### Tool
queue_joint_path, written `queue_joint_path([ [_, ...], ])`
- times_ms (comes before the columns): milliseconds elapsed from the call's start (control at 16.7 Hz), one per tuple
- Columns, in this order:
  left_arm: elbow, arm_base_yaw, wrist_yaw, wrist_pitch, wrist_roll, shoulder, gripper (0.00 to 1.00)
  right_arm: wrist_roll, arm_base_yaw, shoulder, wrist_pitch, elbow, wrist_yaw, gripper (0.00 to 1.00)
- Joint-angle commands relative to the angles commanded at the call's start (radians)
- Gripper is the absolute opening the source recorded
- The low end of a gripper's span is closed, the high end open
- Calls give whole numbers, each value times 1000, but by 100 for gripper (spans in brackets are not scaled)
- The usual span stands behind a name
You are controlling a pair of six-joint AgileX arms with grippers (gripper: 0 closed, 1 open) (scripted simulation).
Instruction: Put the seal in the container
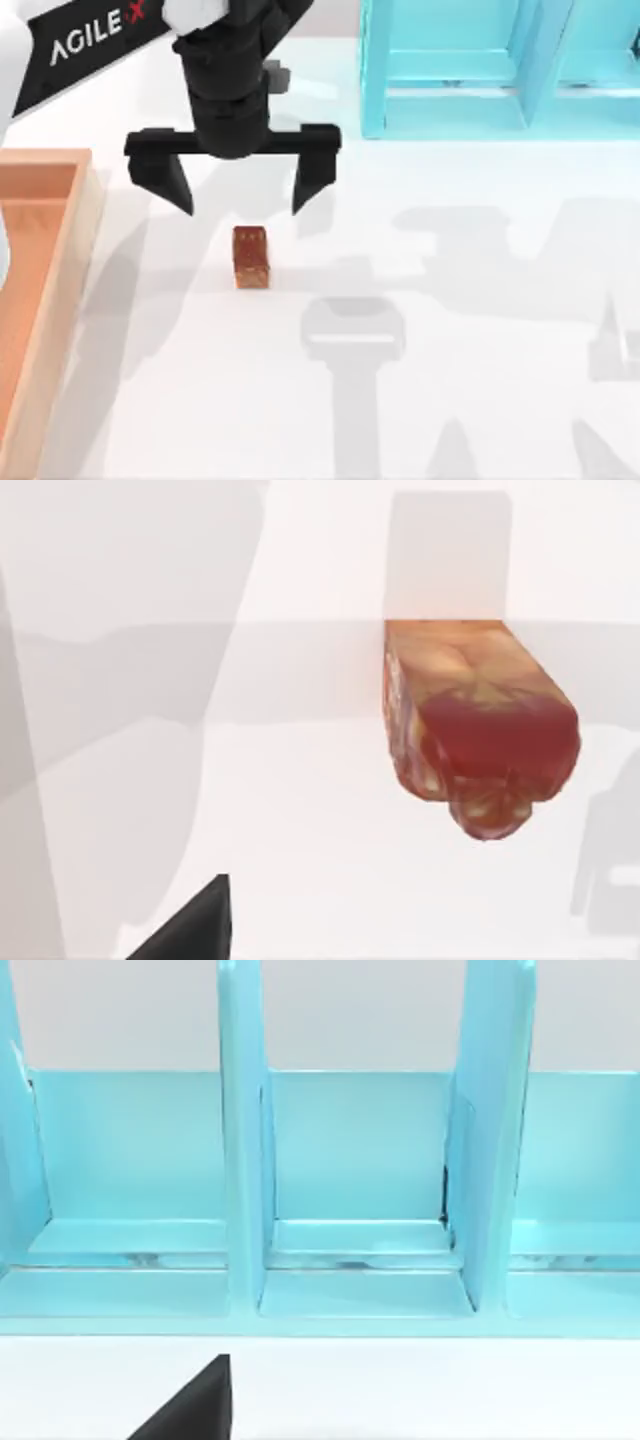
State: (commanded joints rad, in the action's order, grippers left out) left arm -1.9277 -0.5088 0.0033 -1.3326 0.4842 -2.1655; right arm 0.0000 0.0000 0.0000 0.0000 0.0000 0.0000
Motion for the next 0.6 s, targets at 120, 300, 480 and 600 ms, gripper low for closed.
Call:
queue_joint_path([
  [120,15,-1,0,16,-1,-4,100,0,0,0,0,0,0,100],
  [300,93,-2,-1,113,-3,-22,100,0,0,0,0,0,0,100],
  [480,198,-2,0,257,-3,-52,100,0,0,0,0,0,0,100],
  [600,255,-3,0,327,-2,-68,100,0,0,0,0,0,0,100],
])
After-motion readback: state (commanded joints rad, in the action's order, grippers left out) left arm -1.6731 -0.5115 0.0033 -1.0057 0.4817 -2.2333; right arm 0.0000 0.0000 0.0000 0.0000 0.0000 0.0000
